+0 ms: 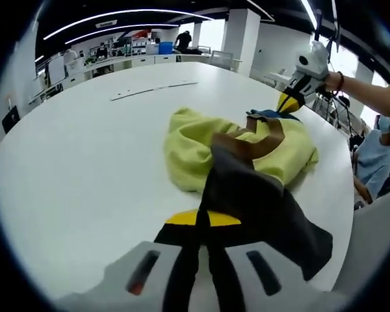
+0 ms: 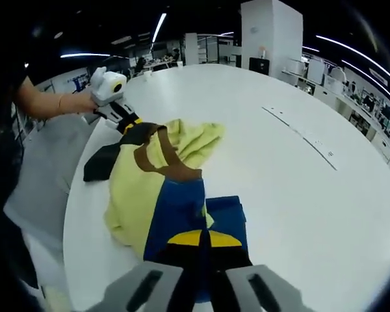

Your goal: Fold the garment on the visible template until the final outline fits inside the template.

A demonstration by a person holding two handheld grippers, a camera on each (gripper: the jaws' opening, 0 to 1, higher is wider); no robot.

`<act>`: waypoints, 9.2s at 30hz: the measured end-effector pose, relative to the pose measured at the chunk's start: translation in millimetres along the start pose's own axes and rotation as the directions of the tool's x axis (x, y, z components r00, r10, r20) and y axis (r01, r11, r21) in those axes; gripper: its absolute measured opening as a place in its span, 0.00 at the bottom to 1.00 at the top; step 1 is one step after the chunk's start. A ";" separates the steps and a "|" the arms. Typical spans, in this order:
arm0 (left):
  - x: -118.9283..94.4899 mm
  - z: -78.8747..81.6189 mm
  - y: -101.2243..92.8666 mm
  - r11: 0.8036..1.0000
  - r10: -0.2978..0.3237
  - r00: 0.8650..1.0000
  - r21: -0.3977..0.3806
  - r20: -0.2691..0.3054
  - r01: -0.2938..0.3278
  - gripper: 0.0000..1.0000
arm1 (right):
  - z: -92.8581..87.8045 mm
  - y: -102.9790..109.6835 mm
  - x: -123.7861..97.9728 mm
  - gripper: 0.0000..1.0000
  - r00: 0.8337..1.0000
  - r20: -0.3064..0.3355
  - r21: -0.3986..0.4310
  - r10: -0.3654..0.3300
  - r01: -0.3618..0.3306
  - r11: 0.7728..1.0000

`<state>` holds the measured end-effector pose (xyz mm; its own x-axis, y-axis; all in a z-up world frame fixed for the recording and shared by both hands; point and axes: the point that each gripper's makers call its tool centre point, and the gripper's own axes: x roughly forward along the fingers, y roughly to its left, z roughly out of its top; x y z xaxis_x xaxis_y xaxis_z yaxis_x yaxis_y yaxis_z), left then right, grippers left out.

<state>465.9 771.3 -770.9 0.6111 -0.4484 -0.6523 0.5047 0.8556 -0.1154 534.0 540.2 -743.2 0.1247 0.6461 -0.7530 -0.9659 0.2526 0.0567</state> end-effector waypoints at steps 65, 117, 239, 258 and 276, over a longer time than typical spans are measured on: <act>-66.0 -0.1 44.4 0.950 0.296 0.955 0.108 -0.028 -0.292 0.00 | -44.9 4.3 -40.9 0.01 0.988 0.020 0.170 -0.156 0.150 0.974; 11.7 14.5 7.9 0.984 0.001 0.996 0.176 -0.094 0.016 0.09 | -37.4 10.5 -13.4 0.19 0.999 0.014 0.170 -0.041 0.038 0.985; 116.8 159.7 163.7 0.853 0.517 0.834 -0.196 0.192 -0.484 0.00 | 42.0 -209.4 30.7 0.00 0.766 0.084 0.551 -0.637 0.497 0.670; 68.9 173.0 153.1 0.876 0.476 0.831 -0.241 0.288 -0.418 0.45 | 50.8 -181.8 10.3 0.53 0.810 0.111 0.611 -0.576 0.402 0.682; 16.7 159.2 88.3 0.934 0.357 0.870 -0.153 0.339 -0.324 0.88 | 34.8 -100.3 -18.5 0.66 0.873 0.118 0.621 -0.473 0.306 0.721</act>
<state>617.7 798.2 -672.7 0.9188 -0.1722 -0.3551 0.1799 0.9836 -0.0115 636.5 528.0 -712.1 0.5923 0.5297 -0.6072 -0.5173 0.8277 0.2174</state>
